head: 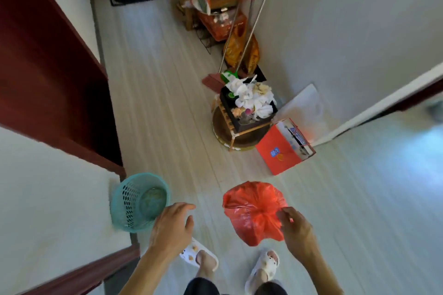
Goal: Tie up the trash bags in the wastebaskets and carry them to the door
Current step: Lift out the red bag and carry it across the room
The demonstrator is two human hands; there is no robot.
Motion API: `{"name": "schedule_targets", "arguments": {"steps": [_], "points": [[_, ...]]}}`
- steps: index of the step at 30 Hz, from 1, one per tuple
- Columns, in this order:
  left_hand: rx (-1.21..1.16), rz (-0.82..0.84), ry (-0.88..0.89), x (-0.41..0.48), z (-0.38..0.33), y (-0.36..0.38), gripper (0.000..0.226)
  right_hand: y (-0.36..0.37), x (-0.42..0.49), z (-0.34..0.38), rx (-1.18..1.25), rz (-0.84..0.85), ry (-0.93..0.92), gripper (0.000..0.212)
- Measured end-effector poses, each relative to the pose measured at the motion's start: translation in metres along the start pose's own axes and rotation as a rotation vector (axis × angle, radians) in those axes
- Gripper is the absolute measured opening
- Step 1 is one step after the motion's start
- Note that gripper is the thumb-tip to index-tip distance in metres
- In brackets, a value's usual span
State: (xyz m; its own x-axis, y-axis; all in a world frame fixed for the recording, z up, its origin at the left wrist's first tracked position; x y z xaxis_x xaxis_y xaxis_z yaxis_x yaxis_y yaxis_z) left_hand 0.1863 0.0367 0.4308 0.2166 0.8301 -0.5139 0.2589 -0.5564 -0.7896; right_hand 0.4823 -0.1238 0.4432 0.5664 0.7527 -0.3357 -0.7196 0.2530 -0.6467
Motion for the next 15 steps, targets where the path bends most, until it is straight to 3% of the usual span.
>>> {"name": "schedule_targets", "arguments": {"steps": [3,10,15], "points": [[0.131,0.006,0.138,-0.012,-0.061,0.004,0.035,-0.071,-0.055,-0.012,-0.034,-0.185,-0.066,0.011],[0.203,-0.115,0.477,-0.061,-0.255,0.009,0.048,-0.213,-0.15,-0.067,0.181,-0.594,-0.068,0.023],[0.186,-0.061,0.655,-0.116,-0.398,0.061,0.034,-0.305,-0.188,-0.131,0.367,-0.804,-0.044,0.017]]}}
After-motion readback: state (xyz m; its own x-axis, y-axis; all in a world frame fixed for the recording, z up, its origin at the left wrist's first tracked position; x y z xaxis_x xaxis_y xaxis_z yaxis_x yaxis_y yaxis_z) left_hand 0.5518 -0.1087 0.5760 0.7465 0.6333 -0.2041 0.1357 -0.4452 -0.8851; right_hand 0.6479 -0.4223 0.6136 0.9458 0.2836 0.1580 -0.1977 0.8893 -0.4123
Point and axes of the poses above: each hand's wrist, its own x-axis towards the middle knuckle, its own y-axis out of the palm, z = x × y, the point moved 10 cm from there along x, towards the middle knuckle, and after that the axes turned 13 degrees about -y, right-handed, at the moved point
